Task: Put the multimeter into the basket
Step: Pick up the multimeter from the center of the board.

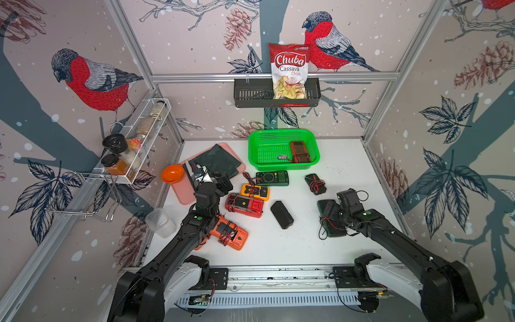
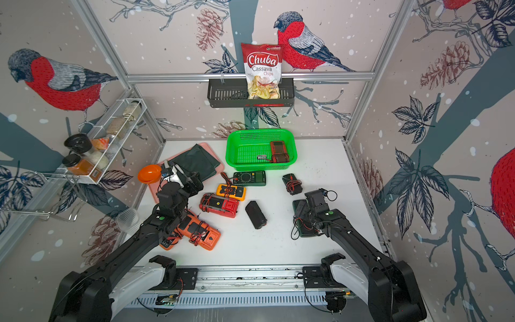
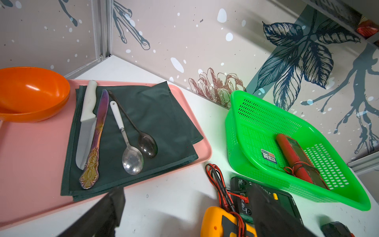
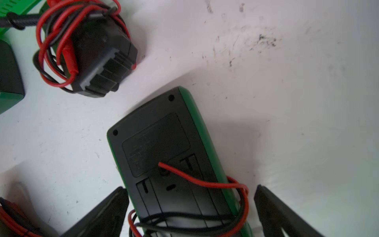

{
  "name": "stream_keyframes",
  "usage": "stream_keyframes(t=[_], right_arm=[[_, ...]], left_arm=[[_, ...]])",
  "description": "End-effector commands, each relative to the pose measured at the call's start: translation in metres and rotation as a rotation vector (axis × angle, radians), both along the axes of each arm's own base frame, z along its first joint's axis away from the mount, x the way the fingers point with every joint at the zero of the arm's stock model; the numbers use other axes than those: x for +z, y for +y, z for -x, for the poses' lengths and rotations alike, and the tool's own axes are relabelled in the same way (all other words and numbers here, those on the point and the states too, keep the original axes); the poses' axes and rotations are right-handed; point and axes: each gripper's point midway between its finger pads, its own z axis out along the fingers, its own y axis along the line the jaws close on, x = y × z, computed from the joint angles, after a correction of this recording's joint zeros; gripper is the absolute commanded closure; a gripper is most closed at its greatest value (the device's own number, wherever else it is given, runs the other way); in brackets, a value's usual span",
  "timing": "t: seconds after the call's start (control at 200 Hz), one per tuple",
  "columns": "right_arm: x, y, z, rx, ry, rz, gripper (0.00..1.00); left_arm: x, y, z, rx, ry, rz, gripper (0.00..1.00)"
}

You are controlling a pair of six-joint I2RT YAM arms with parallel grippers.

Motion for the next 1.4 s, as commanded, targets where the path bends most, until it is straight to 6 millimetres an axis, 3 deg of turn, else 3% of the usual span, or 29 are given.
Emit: stream_keyframes(t=[0.0, 0.205, 0.39, 0.665, 0.941, 1.096, 1.201, 1.346, 1.396], right_arm=[[-0.002, 0.015, 0.004, 0.030, 0.012, -0.061, 0.00], [0.001, 0.040, 0.007, 0.102, 0.010, -0.063, 0.00], [-0.009, 0.036, 0.006, 0.086, 0.051, 0.036, 0.00], [-0.016, 0.054, 0.001, 0.160, 0.071, 0.074, 0.00], [-0.044, 0.050, 0.006, 0.180, 0.175, 0.158, 0.00], [-0.042, 0.056, 0.000, 0.205, 0.168, 0.197, 0.00], [-0.029, 0.065, -0.007, 0.229, 0.131, 0.222, 0.14], [-0.001, 0.087, -0.017, 0.291, 0.057, 0.232, 0.43], [0.010, 0.095, -0.021, 0.310, 0.026, 0.233, 0.57]], left_arm=[[-0.002, 0.003, -0.002, 0.018, 0.004, -0.005, 0.03], [-0.005, 0.003, -0.005, 0.026, 0.010, -0.003, 0.03], [-0.007, 0.004, -0.005, 0.031, 0.016, -0.008, 0.03], [-0.009, 0.007, -0.005, 0.043, 0.021, -0.026, 0.03], [-0.011, 0.007, -0.007, 0.042, 0.026, -0.033, 0.03], [-0.012, 0.007, -0.009, 0.045, 0.035, -0.041, 0.03], [-0.012, 0.008, -0.010, 0.052, 0.039, -0.048, 0.03], [-0.010, 0.009, -0.010, 0.057, 0.034, -0.048, 0.03], [-0.011, 0.009, -0.010, 0.057, 0.035, -0.051, 0.03]])
